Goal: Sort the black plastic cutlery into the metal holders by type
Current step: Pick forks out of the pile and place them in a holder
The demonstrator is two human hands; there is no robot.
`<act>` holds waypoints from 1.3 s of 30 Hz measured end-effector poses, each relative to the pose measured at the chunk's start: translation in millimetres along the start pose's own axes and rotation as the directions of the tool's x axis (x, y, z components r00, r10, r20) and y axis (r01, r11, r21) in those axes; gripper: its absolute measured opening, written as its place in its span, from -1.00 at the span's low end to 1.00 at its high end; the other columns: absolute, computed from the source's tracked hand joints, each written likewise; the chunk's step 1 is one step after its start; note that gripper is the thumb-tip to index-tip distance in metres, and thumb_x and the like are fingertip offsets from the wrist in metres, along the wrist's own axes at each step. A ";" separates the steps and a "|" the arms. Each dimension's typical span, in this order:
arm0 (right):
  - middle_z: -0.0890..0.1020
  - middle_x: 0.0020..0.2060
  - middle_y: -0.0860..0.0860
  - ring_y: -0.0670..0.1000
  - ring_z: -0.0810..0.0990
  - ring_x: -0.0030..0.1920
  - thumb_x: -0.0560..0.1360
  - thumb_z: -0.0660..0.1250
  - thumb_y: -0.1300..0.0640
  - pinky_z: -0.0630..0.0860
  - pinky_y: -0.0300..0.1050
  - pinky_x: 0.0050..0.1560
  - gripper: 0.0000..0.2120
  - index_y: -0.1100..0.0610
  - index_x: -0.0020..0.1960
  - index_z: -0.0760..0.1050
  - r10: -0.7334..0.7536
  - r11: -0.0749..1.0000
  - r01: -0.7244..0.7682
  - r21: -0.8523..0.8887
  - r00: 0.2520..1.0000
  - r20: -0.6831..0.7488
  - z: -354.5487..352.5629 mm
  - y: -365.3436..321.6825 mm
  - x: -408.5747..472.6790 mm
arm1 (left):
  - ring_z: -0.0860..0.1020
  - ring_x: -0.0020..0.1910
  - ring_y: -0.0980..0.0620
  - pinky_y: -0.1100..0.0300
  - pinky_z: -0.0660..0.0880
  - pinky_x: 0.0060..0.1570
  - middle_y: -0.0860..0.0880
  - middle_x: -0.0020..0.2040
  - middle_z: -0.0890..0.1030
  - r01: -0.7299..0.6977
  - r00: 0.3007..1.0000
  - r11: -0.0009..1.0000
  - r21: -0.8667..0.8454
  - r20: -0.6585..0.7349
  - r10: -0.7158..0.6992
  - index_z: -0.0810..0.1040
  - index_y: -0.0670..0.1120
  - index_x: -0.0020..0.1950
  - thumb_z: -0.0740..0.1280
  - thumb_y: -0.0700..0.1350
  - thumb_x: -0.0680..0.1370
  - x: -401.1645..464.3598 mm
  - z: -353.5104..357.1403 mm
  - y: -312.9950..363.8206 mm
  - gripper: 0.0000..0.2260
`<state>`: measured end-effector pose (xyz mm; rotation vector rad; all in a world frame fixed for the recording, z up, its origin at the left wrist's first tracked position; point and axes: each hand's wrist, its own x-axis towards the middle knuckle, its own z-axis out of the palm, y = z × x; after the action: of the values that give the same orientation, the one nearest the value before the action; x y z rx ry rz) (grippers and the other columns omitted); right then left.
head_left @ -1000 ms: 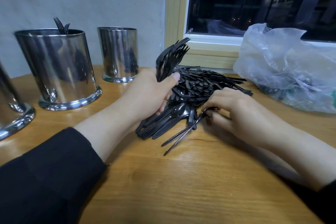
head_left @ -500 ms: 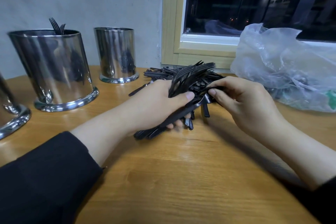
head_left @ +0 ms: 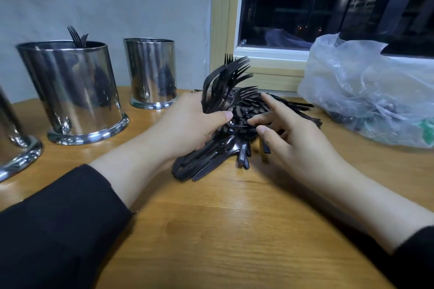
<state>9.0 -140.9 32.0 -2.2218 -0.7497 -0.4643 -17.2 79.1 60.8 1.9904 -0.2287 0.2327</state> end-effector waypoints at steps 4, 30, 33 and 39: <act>0.64 0.13 -0.27 -0.35 0.54 -0.03 0.60 0.32 0.02 0.41 -0.39 0.01 -0.63 -0.10 0.41 0.49 -0.068 0.989 0.073 -0.128 0.997 0.047 2.2 1.4 -0.1 | 0.29 -0.47 0.01 0.16 0.26 -0.48 -0.05 -0.37 0.36 0.008 0.999 0.999 -0.034 -0.035 -0.009 0.42 -0.07 -0.19 0.36 -0.08 0.65 -0.6 -0.5 3.2 -0.76; 0.57 0.12 -0.18 -0.14 0.51 0.16 0.52 0.37 0.07 0.38 -0.30 0.18 -0.63 -0.07 0.32 0.56 0.008 0.899 0.136 -0.415 0.945 0.327 0.9 11.5 1.0 | 0.37 -0.45 0.01 0.10 0.36 -0.33 -0.04 -0.39 0.41 -0.048 0.995 0.999 0.021 -0.086 0.050 0.44 -0.07 -0.19 0.37 -0.02 0.63 -0.8 -1.5 5.3 -0.75; 0.58 0.03 -0.16 -0.12 0.53 0.09 0.55 0.37 0.09 0.42 -0.26 0.12 -0.73 -0.06 0.24 0.61 -0.030 0.899 0.167 -0.405 0.946 0.323 1.4 13.0 0.9 | 0.36 -0.47 0.02 0.10 0.36 -0.34 -0.03 -0.41 0.40 -0.041 0.996 0.999 0.027 -0.084 0.043 0.42 -0.07 -0.21 0.37 -0.02 0.63 -1.7 -2.1 6.4 -0.73; 0.60 -0.07 -0.11 -0.08 0.54 -0.03 0.57 0.36 0.13 0.40 -0.27 0.03 -0.83 0.04 0.13 0.66 -0.159 0.904 0.211 -0.371 0.973 0.166 -9.1 12.5 3.7 | 0.52 -0.42 -0.01 0.14 0.48 -0.43 -0.02 -0.37 0.54 -0.019 0.997 0.998 -0.053 -0.075 0.015 0.50 -0.09 -0.11 0.34 -0.08 0.66 -2.5 -3.9 8.1 -0.83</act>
<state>18.9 -153.3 33.4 -2.5800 -1.0193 -0.6066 -22.1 79.5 68.8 1.9239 -0.2028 0.3080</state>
